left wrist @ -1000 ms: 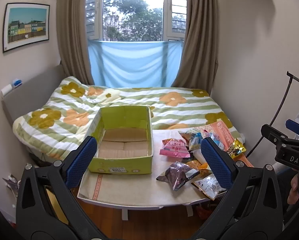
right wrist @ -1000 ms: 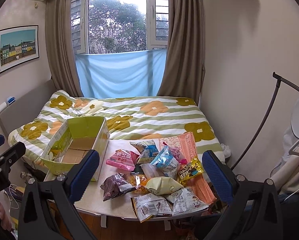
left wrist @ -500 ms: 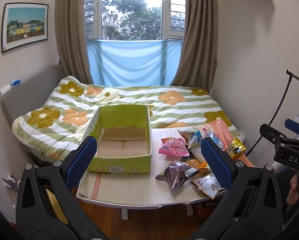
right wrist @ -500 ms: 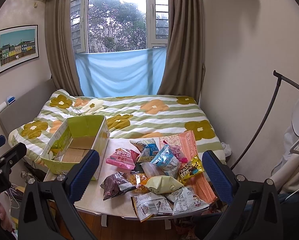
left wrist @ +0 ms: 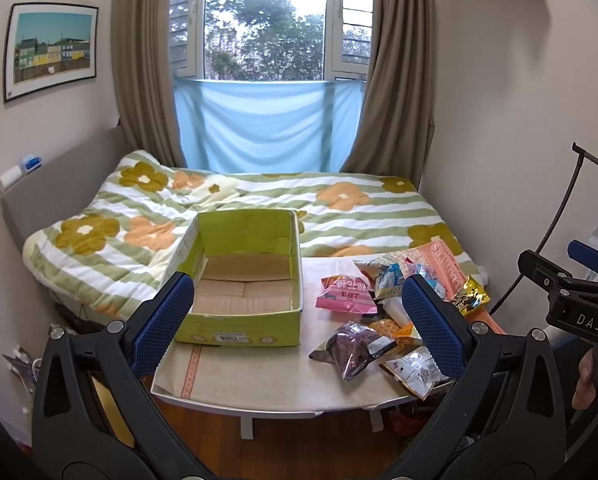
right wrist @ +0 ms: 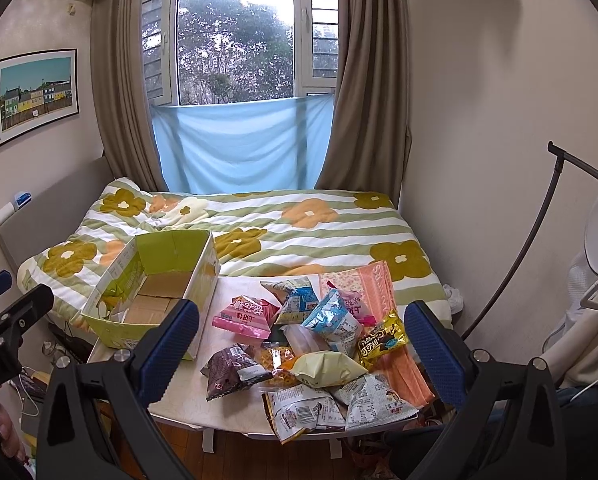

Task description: Organize snacks

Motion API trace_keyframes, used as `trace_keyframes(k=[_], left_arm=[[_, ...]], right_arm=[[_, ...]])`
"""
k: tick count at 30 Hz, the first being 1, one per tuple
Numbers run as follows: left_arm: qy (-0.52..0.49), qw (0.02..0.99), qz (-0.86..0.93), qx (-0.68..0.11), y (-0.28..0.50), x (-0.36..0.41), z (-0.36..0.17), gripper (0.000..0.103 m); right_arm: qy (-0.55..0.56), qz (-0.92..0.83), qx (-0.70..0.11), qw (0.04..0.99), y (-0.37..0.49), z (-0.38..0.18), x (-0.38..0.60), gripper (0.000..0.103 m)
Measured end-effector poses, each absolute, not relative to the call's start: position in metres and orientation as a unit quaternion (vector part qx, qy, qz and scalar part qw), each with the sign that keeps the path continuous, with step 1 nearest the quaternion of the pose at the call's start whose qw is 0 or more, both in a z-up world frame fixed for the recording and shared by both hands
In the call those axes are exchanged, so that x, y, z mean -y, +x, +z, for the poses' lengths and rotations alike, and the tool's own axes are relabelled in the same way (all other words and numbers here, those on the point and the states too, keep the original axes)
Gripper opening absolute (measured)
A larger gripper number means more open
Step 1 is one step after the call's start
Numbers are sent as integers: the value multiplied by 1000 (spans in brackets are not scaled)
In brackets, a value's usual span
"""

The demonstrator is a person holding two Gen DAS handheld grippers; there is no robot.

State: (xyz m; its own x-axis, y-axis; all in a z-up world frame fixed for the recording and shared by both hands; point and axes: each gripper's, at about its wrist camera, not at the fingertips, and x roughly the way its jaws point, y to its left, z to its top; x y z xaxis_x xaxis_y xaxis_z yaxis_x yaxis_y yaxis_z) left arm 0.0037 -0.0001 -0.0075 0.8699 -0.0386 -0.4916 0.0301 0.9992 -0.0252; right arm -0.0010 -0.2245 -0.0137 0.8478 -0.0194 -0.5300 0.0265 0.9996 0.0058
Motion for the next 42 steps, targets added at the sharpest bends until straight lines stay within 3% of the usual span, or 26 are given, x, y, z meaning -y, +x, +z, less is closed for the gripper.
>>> trace_keyframes(k=[14,22,37,42], left_arm=[[-4,967,-19,-255,0,3,-9,103],[-23,950,-28,-309,25,12,-31,103],[-43,882,-71,-463,112,55,-164,103],[-22,849,-109,-516,152,69,-220,103]], right_arm=[[7,-10,-277,961,-2,-16,222,102],[22,-14,-304,952,-3,-29,252,103],[69,42,-446,891,63,-149,297,103],[27,41,-492,869,91,-194,286,102]])
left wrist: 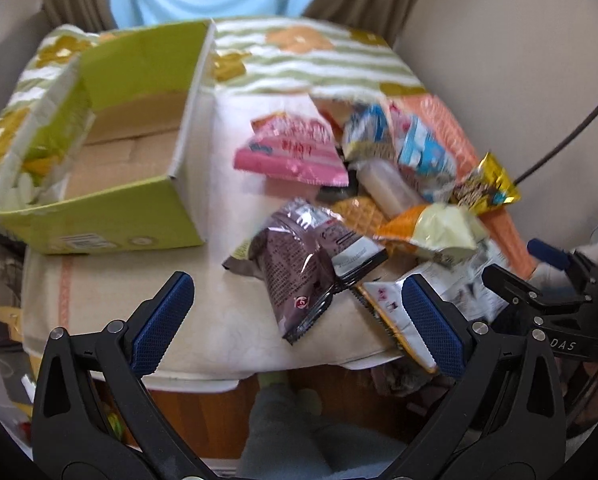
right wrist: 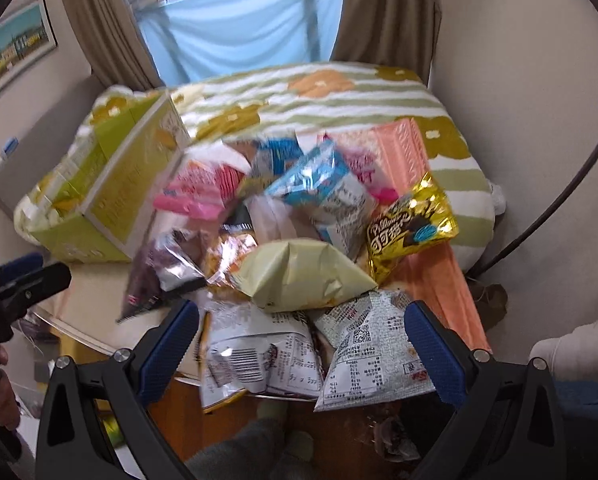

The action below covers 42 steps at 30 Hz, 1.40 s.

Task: Organize snacks
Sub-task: 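Grasp the brown packet with the left tool while the right tool grasps the cream-yellow packet, then carry both packets into the yellow-green box and open both tools to release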

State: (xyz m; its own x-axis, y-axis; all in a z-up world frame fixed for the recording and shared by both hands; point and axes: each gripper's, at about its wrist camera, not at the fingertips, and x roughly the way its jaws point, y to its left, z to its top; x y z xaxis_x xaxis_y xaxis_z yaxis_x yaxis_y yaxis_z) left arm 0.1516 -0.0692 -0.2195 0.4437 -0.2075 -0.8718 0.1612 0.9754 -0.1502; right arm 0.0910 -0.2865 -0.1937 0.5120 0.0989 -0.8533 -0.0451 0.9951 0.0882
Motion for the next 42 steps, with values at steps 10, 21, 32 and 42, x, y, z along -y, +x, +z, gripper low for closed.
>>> trace_keyframes(k=[10,21,32,42], left_arm=[[106,818,-159,-543,189,99,-278,103],[212,788,-213,-538,200,123,-297,103],[209,787,-209,-542,214,118,-302,84],[191,792,-205,-542,208,116,-294,78]], right_arm=[[-79,66,-531,841,130,-239,270,102],[-142,117,-528,829,160,-255,262,102],[-129,142,-546,815,176,-268,255,96],[-111,157,-547,815,174,-264,263,79]])
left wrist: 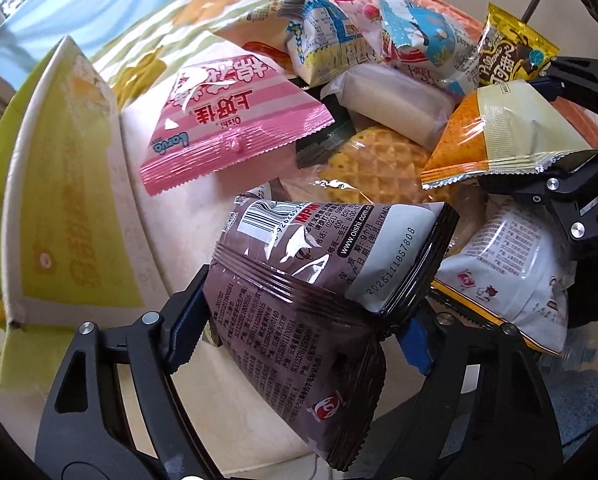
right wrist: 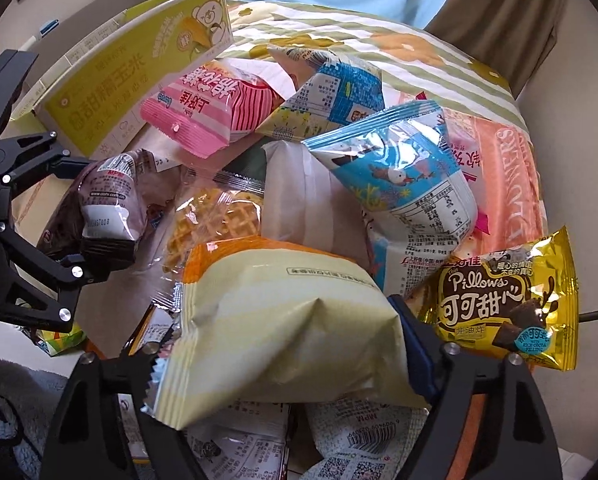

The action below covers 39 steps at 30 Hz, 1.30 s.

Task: Organize snacks
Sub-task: 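Carry both packets into the yellow-green box and open both tools to release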

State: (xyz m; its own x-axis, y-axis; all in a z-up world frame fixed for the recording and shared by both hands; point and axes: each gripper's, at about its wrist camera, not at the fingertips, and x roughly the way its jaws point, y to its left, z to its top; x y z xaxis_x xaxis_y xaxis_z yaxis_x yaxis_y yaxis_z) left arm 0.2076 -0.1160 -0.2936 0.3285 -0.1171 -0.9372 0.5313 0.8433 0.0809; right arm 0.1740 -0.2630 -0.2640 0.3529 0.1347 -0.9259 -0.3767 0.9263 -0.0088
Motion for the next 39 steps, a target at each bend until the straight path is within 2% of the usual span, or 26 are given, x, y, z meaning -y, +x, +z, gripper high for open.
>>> trace_keyframes(k=[12,19,26,31,39], left_arm=[[156,847,-166,-481,180,103,-220,78],[108,886,-112,-437,159,73,-160,78],[82,907,-59,-409,178,11,-117,78],[61,911,-37,-406,202,-46,-108,78],[52,901,-34,-429,259,-139,-122,78]], right_arm=[[-100,158,-501,845,153,-212,264,78],[-116,162,-462,864,143,-163,247,78],[-117,198,-419,879,154,-125,208,78],[-117,212,-401,884,179,-105,159,78],[-88,205,-403,888,225,-99,81,78]])
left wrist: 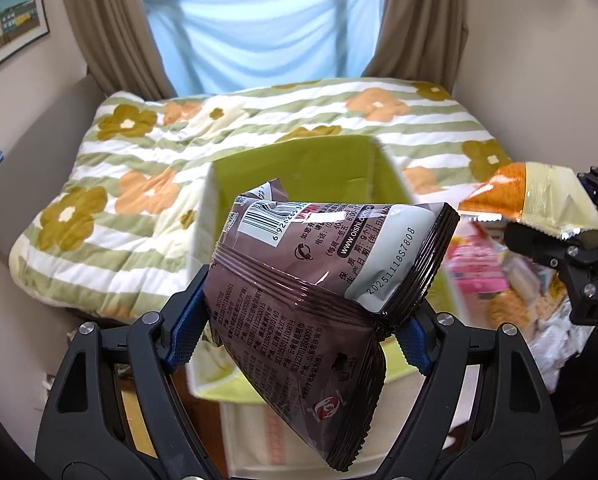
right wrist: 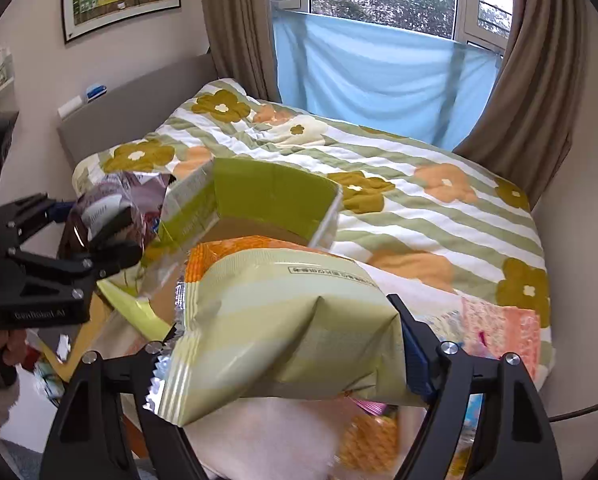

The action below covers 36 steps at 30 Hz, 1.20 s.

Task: Organize snacks
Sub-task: 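Carry both packets into the yellow-green box and open both tools to release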

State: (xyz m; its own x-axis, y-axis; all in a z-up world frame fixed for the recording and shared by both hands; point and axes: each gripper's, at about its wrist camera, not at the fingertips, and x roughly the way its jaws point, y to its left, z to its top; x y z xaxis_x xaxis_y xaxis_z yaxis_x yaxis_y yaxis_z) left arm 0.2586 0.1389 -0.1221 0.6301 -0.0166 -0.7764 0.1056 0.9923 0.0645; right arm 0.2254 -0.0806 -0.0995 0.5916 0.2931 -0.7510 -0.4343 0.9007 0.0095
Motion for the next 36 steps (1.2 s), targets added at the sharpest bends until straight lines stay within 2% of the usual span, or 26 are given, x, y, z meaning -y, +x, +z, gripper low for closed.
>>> trace_keyframes(k=[7,22,24,29,36], left_arm=[[59,875,-70,-476,299,-174,-167,78],[62,834,-112,-536,319,-158,-237,79],[60,833,-113,-538,321,-156,-243,81],[61,835,-113,-535,319,-148,-248,101],[44,840,-91,-533,296,-155,-237,102]], right_arm=[[-25,186,-448,874,265,-116,26,78],[20,159,-498,852,289,-151,1,78],[17,160,-498,852,288,-153,1,78],[21,169,-497,851,291,-157,6,78],[17,174,-501,847,295,-163,11,78]])
